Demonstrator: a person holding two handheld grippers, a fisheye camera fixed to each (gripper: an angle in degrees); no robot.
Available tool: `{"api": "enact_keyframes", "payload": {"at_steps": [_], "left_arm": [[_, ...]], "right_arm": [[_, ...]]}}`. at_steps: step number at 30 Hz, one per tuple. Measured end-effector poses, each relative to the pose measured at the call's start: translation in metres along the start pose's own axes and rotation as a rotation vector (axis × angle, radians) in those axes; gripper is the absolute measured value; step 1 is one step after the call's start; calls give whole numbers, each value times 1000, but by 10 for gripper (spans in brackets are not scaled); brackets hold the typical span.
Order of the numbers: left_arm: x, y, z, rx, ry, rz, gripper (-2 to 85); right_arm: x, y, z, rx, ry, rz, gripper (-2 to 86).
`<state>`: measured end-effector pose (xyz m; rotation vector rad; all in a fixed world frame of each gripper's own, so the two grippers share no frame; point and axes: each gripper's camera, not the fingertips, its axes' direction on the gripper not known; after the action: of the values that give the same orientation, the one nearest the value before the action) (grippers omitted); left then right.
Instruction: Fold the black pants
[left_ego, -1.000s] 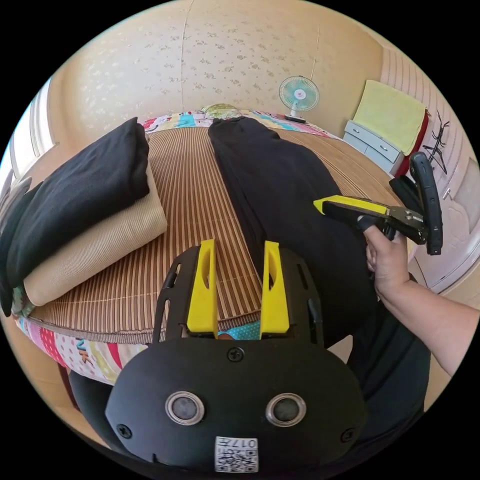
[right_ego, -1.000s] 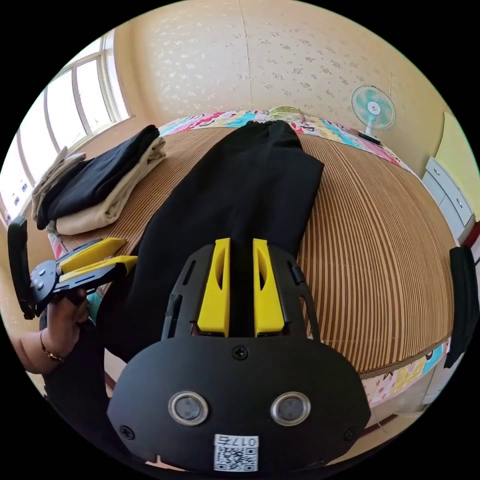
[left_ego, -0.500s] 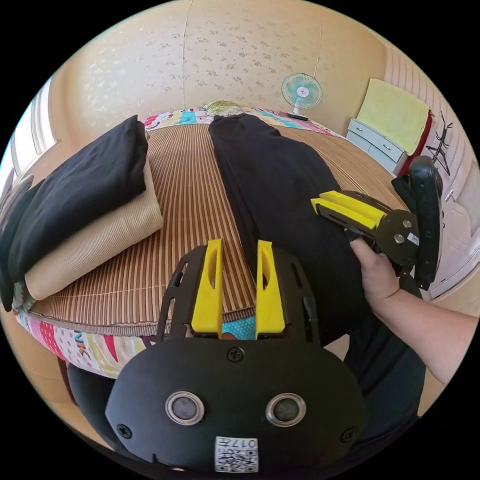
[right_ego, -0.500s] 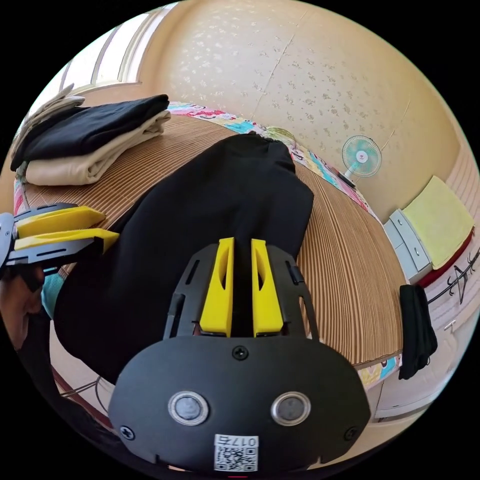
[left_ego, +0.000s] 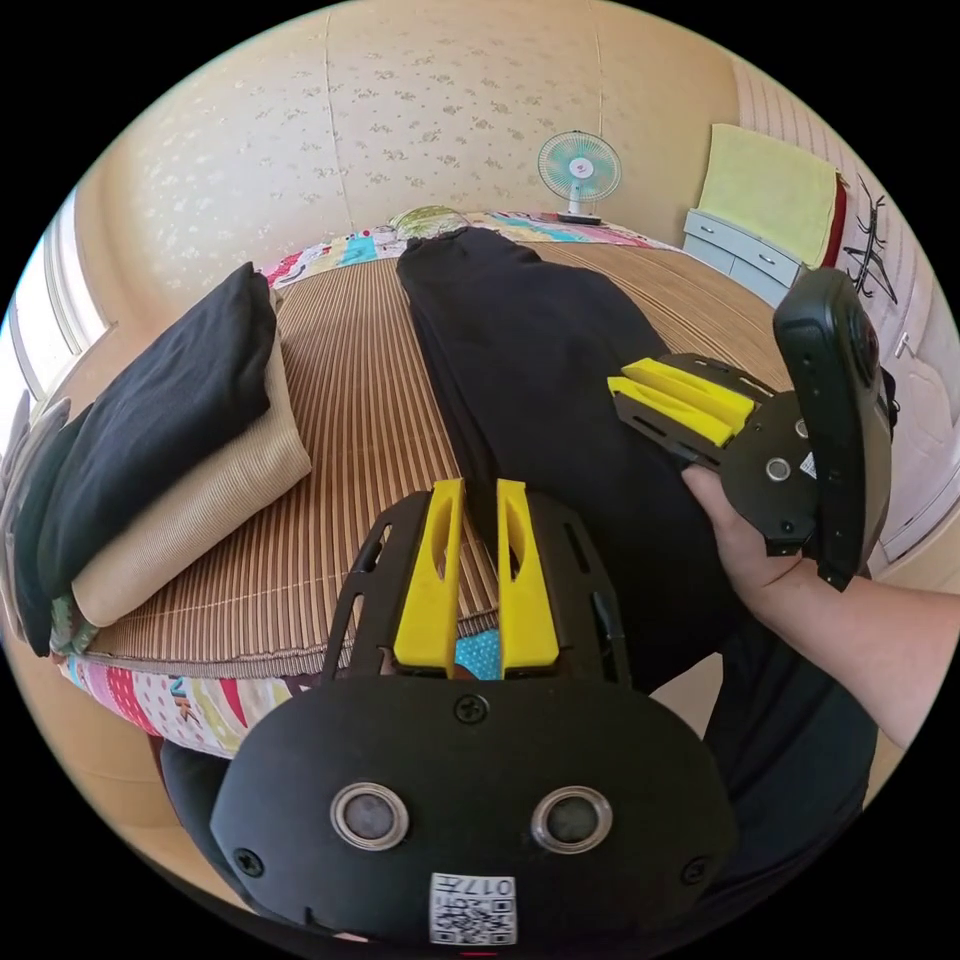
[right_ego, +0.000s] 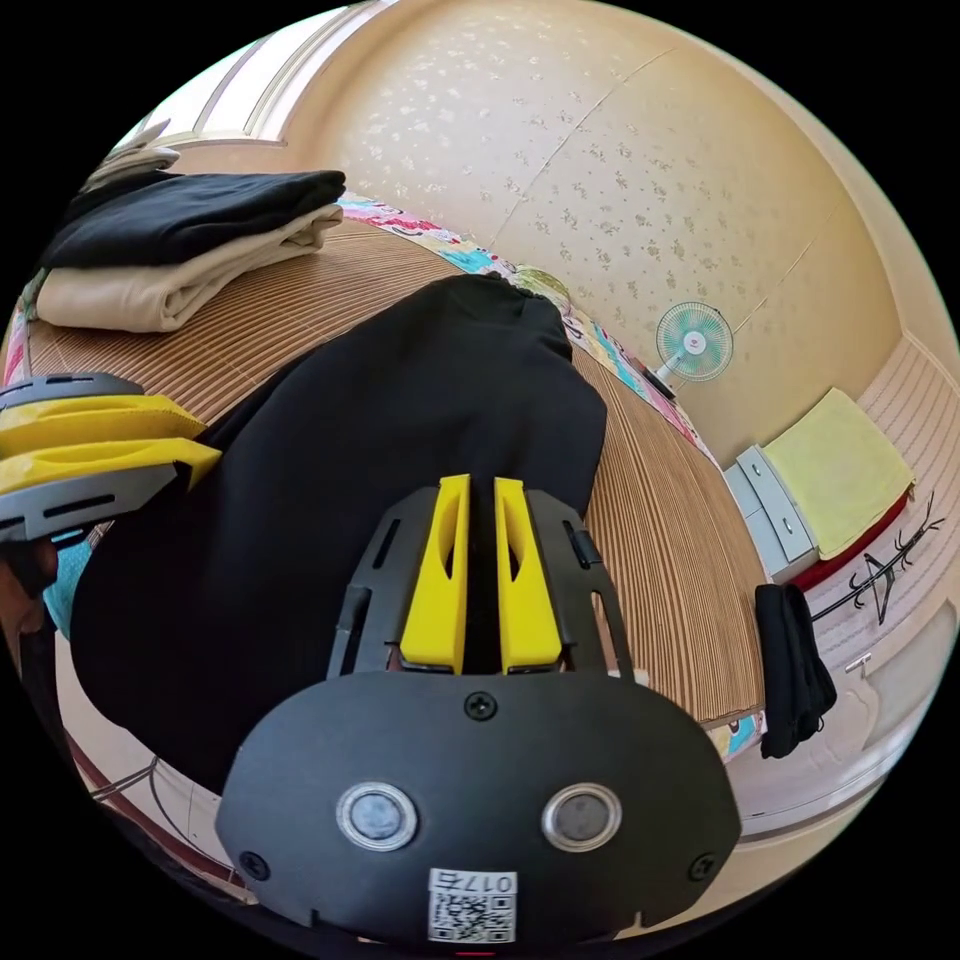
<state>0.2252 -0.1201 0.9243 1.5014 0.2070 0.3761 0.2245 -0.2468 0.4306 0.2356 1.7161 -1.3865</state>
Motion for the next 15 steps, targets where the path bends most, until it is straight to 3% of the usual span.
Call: {"api": "enact_keyframes", "payload": {"at_steps": [15], "left_arm": [[-50,-7,13,6,-22,24,63]], "right_arm": [[13,28,27,10,69,-30,51]]}}
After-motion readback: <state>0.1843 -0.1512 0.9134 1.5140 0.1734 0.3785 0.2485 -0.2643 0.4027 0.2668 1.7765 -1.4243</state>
